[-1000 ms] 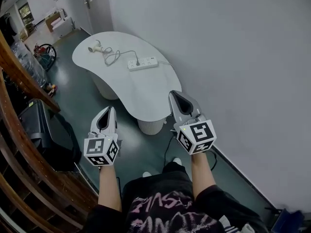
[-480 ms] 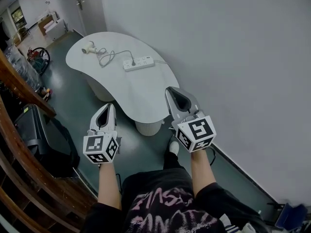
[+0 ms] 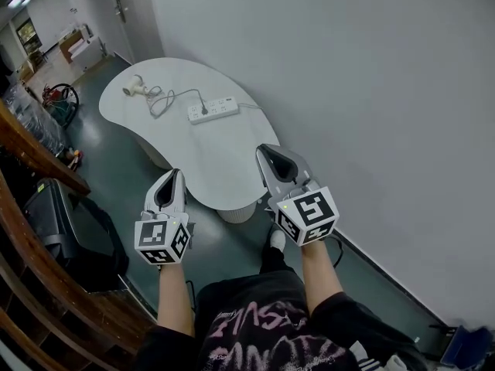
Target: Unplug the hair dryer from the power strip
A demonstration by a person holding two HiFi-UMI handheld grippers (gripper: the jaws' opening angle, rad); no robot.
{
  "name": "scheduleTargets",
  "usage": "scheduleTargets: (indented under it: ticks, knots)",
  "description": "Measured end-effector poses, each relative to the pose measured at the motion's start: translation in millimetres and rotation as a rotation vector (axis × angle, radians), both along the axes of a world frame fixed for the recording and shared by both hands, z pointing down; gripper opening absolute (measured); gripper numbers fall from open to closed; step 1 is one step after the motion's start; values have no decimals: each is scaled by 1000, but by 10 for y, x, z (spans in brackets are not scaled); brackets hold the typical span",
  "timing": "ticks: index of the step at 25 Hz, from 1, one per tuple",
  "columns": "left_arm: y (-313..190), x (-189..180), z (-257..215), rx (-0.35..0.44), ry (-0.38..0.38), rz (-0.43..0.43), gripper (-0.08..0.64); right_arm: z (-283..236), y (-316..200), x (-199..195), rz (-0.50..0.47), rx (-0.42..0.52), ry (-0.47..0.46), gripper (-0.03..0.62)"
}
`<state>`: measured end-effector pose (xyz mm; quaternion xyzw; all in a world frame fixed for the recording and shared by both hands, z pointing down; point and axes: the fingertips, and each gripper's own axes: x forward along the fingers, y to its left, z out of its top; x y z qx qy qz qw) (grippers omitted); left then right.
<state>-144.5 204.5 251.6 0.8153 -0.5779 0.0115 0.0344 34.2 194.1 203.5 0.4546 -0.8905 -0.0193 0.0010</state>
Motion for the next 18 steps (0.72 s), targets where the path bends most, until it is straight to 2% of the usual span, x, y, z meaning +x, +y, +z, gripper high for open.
scheduleTargets:
  ticks: [11, 16, 18]
  knots:
    - [-543, 379, 215, -72, -19, -6, 0, 247, -581, 327, -19, -62, -8, 23]
    - [-777, 547, 341, -102, -24, -3, 0, 389, -813, 432, -20, -62, 55, 25]
    - [-858, 608, 393, -116, -26, -3, 0, 426, -901, 502, -22, -75, 41, 25]
